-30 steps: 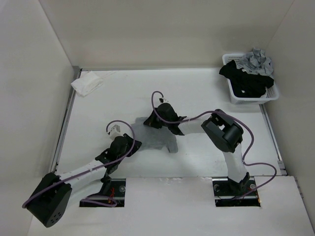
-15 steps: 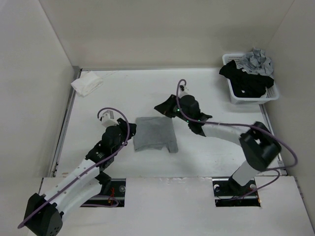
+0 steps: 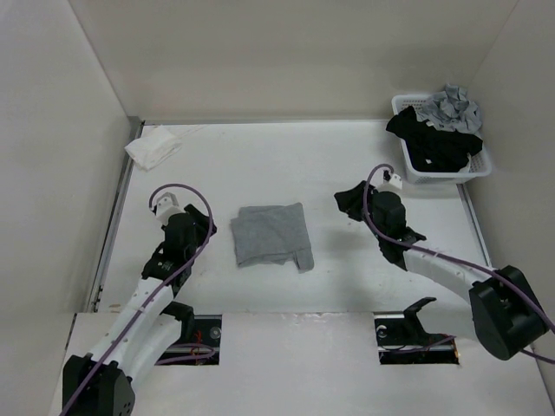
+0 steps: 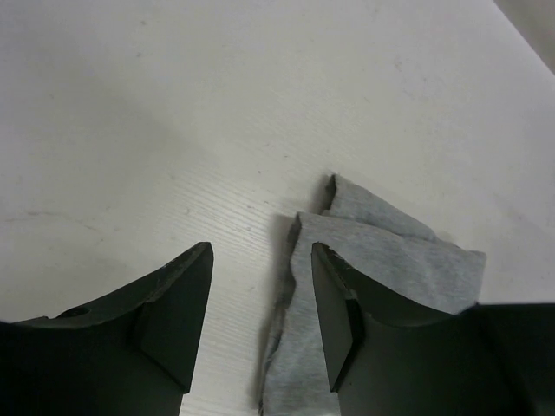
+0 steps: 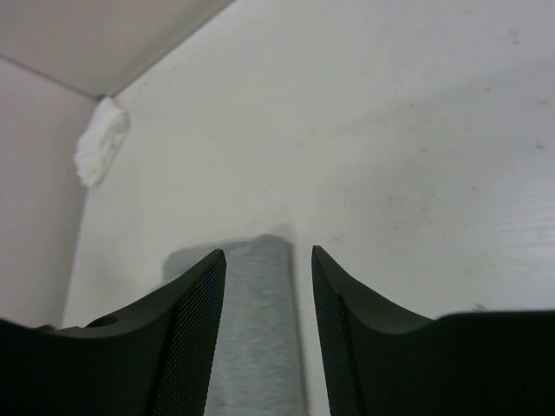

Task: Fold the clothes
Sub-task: Fold the tank top

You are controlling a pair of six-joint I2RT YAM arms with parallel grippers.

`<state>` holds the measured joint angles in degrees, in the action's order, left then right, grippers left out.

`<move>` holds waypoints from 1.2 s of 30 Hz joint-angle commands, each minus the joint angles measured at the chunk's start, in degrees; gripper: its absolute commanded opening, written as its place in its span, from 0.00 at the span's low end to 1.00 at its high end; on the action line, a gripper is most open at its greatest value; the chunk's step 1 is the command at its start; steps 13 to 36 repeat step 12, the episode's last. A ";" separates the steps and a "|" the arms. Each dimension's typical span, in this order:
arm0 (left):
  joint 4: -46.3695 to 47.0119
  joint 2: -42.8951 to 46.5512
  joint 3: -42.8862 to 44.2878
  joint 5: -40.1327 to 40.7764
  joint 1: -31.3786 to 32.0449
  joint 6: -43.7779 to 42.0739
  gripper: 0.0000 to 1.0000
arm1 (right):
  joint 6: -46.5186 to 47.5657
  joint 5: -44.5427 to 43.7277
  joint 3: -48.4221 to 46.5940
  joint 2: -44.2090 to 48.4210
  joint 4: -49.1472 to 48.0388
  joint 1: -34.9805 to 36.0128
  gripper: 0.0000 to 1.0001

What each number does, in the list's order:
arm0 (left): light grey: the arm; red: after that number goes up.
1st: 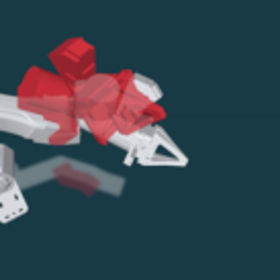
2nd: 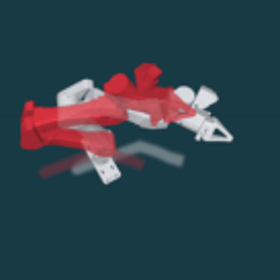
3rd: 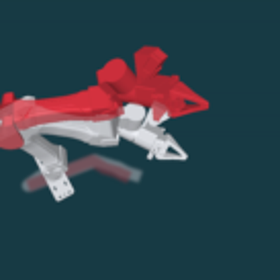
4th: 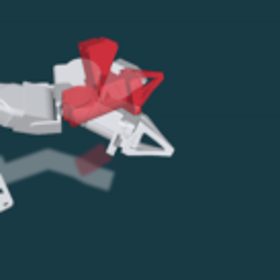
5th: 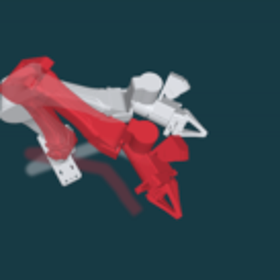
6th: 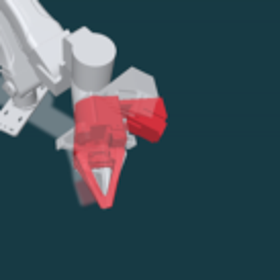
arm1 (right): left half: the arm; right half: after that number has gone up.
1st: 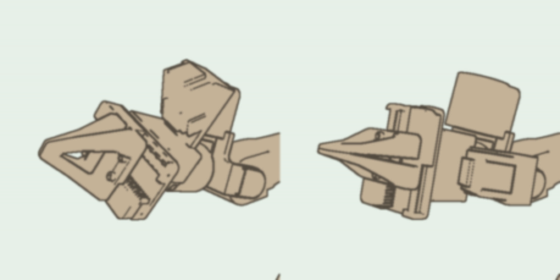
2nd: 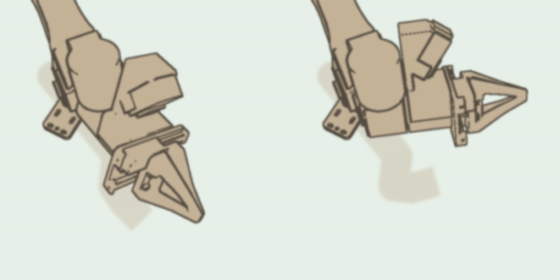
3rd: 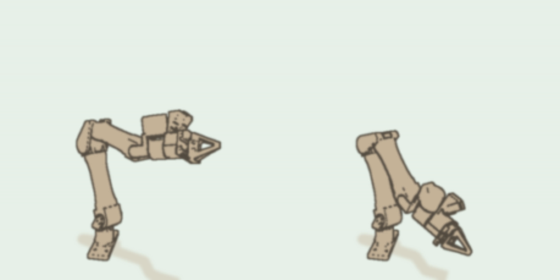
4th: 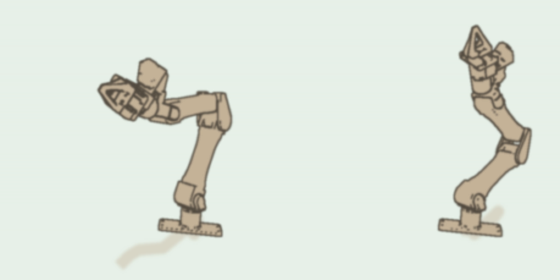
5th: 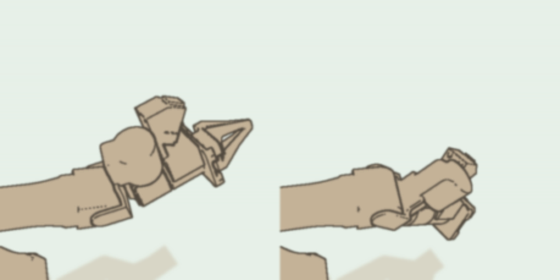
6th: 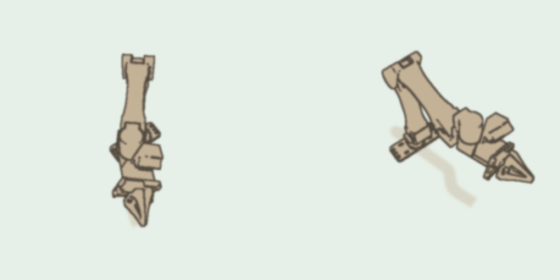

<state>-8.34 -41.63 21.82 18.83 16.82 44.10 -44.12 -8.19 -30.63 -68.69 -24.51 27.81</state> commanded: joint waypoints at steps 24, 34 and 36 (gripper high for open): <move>-1.24 -2.41 0.06 -2.83 -3.42 -0.77 0.48 | 0.61 -2.19 2.77 -2.77 -4.84 -2.28 0.50; -1.24 -2.41 0.06 -2.83 -3.42 -0.77 0.48 | 0.61 -2.19 2.77 -2.77 -4.84 -2.28 0.50; -1.24 -2.41 0.06 -2.83 -3.42 -0.77 0.48 | 0.61 -2.19 2.77 -2.77 -4.84 -2.28 0.50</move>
